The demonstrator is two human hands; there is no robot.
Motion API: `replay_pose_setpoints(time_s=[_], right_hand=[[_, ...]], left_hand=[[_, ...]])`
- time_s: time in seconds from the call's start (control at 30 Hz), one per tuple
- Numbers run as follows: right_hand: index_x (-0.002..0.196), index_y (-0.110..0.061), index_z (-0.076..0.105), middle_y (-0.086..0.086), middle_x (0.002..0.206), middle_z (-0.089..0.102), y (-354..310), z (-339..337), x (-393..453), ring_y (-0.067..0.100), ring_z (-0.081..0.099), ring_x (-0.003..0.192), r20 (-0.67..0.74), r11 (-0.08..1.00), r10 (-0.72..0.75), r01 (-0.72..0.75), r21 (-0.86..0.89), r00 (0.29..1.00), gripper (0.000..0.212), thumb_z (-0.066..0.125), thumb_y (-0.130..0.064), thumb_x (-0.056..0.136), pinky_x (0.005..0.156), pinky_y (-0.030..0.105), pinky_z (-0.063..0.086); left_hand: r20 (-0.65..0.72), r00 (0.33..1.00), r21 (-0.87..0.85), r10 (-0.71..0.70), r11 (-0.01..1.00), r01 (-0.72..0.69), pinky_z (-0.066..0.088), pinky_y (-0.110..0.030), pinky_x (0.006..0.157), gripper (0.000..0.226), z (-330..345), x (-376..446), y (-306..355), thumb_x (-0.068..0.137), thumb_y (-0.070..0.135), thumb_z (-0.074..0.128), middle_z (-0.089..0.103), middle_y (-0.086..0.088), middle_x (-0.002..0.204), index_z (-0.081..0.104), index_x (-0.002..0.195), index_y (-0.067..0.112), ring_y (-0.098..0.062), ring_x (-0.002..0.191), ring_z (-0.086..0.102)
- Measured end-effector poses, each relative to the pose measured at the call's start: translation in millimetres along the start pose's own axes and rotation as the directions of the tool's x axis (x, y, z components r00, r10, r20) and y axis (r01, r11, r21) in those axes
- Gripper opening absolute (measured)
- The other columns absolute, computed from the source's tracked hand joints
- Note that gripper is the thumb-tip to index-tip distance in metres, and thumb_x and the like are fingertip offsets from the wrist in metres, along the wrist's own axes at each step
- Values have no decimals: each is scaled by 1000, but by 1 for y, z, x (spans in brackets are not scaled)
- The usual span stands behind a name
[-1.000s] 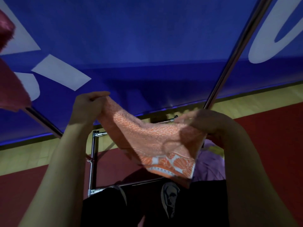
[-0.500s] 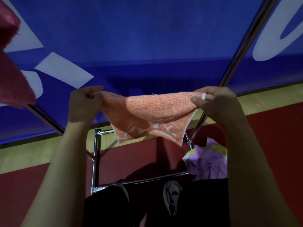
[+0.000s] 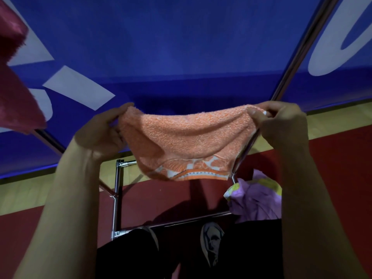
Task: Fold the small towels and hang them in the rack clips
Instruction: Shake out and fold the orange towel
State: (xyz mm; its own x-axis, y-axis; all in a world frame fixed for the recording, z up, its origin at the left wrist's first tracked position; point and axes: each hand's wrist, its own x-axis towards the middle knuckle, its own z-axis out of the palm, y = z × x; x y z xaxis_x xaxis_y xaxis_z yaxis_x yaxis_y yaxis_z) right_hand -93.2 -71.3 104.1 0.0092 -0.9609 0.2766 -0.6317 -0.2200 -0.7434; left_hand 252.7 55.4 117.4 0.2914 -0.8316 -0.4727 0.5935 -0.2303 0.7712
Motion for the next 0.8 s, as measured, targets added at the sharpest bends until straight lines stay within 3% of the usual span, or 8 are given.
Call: replay_pose_setpoints(time_s=[0.13,0.27,0.33,0.43,0.57,0.63,0.7,0.8], right_hand=[[90,-27,77,-20,72,66,-2,0,0,-5,62,68,11,1000,-19,18,12,1000,10,73,-36,89,59,1,38],[91,-25,77,-19,72,67,-1,0,0,-1,62,69,9,1000,-16,16,16,1000,11,72,-35,90,61,7,42],[92,-25,77,-19,73,67,-1,0,0,-2,63,70,5,1000,-7,7,20,1000,12,72,-35,90,63,10,43],[92,-24,77,-18,73,67,0,0,1,-5,62,70,1,1000,7,-7,26,1000,12,72,-35,91,59,5,40],[91,-25,76,-18,75,68,1,-1,1,-5,62,69,9,999,19,-19,29,1000,12,71,-36,91,56,3,39],[91,-28,76,-17,77,69,0,-1,1,-6,61,69,24,999,12,-13,29,1000,9,71,-36,91,58,2,38],[91,-29,76,-16,78,69,0,-1,1,-8,60,69,31,1000,0,-1,27,1000,8,71,-35,91,59,0,38],[91,-29,77,-19,76,68,0,0,0,-13,61,68,34,999,-5,4,31,999,7,72,-34,91,60,-1,37]], left_hand=[[26,998,102,-65,993,62,64,-30,71,35,3,-5,0,95,22,62,78,-9,117,72,127,14,-20,99,78],[47,995,117,-85,990,78,66,-38,76,40,4,-4,-3,94,24,62,75,-10,122,70,132,18,-24,111,74],[58,993,79,-102,992,97,66,-38,73,36,1,-2,-2,94,25,63,74,-8,114,71,129,20,-23,102,75],[41,995,-33,-88,995,90,64,-28,73,30,-2,2,-2,92,20,68,65,-7,105,75,120,15,-16,90,69],[12,1000,-47,-10,999,11,63,-25,82,32,-2,7,-5,97,13,65,66,-16,126,72,128,8,-16,107,68],[-22,998,30,51,998,-51,63,-26,83,33,-1,10,-5,92,12,69,65,-19,133,73,124,6,-19,115,69],[-56,990,115,131,986,-123,62,-25,81,38,0,13,-6,88,10,72,67,-21,131,70,125,4,-20,110,74],[-56,953,297,297,916,-268,60,-22,87,45,-2,14,-11,89,11,75,72,-13,127,67,133,4,-16,111,74]])
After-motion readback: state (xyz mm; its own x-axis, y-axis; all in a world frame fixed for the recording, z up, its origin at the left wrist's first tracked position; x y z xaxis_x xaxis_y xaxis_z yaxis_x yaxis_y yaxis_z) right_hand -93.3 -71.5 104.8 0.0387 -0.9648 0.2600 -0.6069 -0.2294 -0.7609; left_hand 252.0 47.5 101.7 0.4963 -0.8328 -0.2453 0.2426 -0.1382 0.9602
